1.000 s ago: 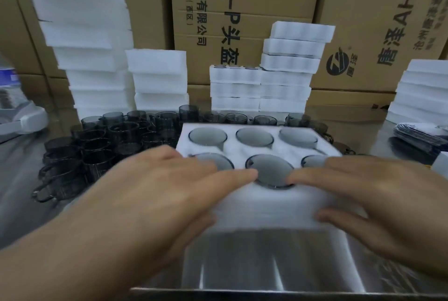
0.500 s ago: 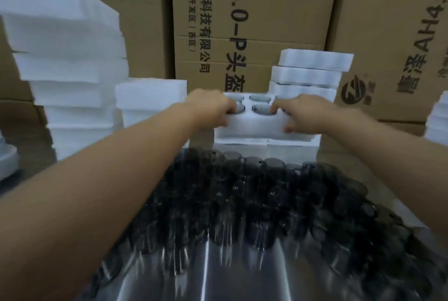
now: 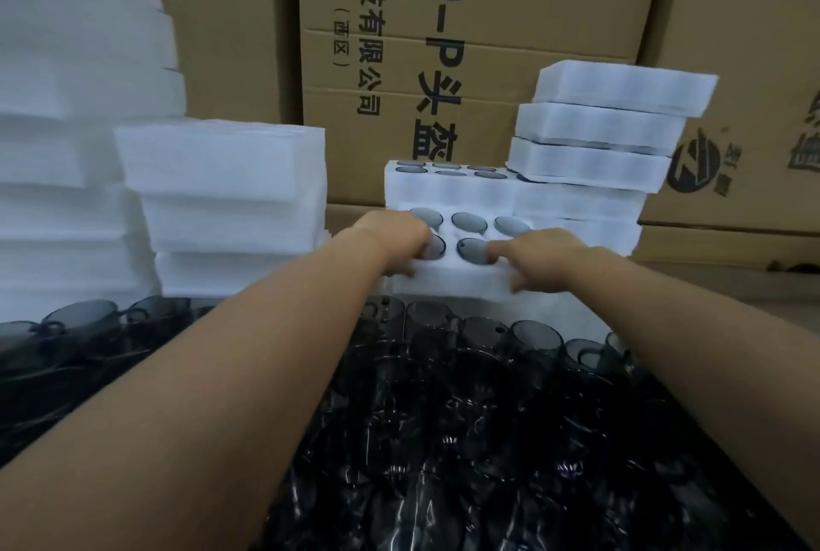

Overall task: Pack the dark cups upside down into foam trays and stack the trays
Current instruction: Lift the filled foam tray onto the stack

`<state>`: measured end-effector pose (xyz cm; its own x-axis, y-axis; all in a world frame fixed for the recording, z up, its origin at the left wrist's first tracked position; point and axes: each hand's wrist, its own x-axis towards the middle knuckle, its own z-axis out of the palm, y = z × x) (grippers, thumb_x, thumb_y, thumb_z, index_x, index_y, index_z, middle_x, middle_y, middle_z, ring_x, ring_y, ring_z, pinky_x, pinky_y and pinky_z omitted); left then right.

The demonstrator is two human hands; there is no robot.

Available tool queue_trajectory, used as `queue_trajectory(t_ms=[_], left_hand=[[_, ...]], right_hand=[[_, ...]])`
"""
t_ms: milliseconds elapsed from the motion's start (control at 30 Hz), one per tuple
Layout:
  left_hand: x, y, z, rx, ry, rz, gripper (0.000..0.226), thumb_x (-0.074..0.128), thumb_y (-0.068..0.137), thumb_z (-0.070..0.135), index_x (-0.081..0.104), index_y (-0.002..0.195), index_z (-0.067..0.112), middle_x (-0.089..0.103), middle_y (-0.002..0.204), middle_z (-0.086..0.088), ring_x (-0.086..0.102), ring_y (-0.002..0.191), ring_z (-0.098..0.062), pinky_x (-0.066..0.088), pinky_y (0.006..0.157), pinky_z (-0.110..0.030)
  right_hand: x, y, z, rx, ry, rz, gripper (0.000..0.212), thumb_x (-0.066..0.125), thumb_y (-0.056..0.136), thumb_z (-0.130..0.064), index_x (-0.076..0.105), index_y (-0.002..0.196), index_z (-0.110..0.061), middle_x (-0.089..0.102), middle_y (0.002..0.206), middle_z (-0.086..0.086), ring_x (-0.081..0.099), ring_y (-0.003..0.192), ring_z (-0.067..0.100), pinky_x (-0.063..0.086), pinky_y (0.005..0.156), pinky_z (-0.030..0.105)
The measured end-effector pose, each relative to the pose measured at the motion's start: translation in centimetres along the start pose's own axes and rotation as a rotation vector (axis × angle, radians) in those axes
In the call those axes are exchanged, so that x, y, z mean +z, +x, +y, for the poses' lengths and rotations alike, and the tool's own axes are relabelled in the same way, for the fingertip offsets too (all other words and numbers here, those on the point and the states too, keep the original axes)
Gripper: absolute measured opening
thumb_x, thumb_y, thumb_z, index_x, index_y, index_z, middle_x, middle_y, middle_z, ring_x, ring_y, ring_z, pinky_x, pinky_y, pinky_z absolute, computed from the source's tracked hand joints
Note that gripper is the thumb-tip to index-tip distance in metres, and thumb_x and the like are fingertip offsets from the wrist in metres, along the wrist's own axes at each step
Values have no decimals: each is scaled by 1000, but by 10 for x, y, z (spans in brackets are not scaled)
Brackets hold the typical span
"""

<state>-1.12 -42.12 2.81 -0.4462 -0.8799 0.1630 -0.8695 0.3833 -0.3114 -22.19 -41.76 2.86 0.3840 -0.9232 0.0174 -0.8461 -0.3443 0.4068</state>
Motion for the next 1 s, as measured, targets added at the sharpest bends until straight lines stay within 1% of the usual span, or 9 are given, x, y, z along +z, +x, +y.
queue_trajectory(t_ms=[133,233,300,367,533,667,767,867,1000], left_hand=[[9,0,3,-15,-89,-37,35,63,82,10,35,64,22,44,72,1,47,70,-24,35,56,-29],[8,-3,6,-45,-134,-90,33,63,82,6,40,67,23,53,84,-7,54,74,-27,42,62,-31],[9,-5,6,-59,-133,-148,15,64,84,6,53,81,16,58,94,-10,59,83,-28,46,71,-34],[12,-5,4,-75,-139,-185,14,64,84,5,59,96,12,60,102,-11,59,95,-28,47,79,-34],[11,-6,2,-87,-257,-240,14,61,89,7,53,95,17,59,114,-10,59,87,-23,47,76,-31],[13,-3,2,-74,-290,-306,11,59,92,11,54,100,17,59,119,-8,64,95,-23,49,88,-35],[13,-1,4,-73,-228,-302,11,60,91,10,54,99,15,57,110,-5,58,90,-22,44,78,-29],[6,-2,9,-103,-132,-290,24,63,90,16,60,114,14,57,114,-4,50,93,-20,40,77,-29],[-1,-14,6,-111,-87,-248,43,61,92,24,50,134,26,53,134,0,51,120,-21,44,89,-34]], right_hand=[[3,4,-5,-18,-21,-7,44,60,90,-21,42,129,-31,51,92,-1,50,88,25,38,71,31],[-3,4,-10,-19,6,-74,50,65,87,-18,43,131,-27,56,113,6,53,102,28,38,75,31],[1,4,-18,-44,20,-107,53,68,86,-19,43,132,-24,55,119,9,54,107,30,37,75,31],[5,4,-24,-57,25,-133,55,69,86,-20,42,134,-23,54,121,11,53,109,30,37,76,32],[-2,3,-19,-32,86,-212,52,66,88,-19,42,135,-27,50,123,8,47,103,26,39,80,34],[-4,5,-18,-27,72,-241,54,60,92,-14,41,139,-33,46,133,4,47,119,26,42,93,36],[-2,10,-26,-3,2,-190,53,57,93,-7,45,139,-30,46,137,8,50,119,27,41,83,31],[-4,16,-31,49,-54,-193,53,64,90,-14,47,139,-26,46,141,7,52,122,26,45,88,33],[-12,4,-24,60,16,-182,63,64,91,-33,34,147,-33,43,144,0,43,130,22,40,96,35]])
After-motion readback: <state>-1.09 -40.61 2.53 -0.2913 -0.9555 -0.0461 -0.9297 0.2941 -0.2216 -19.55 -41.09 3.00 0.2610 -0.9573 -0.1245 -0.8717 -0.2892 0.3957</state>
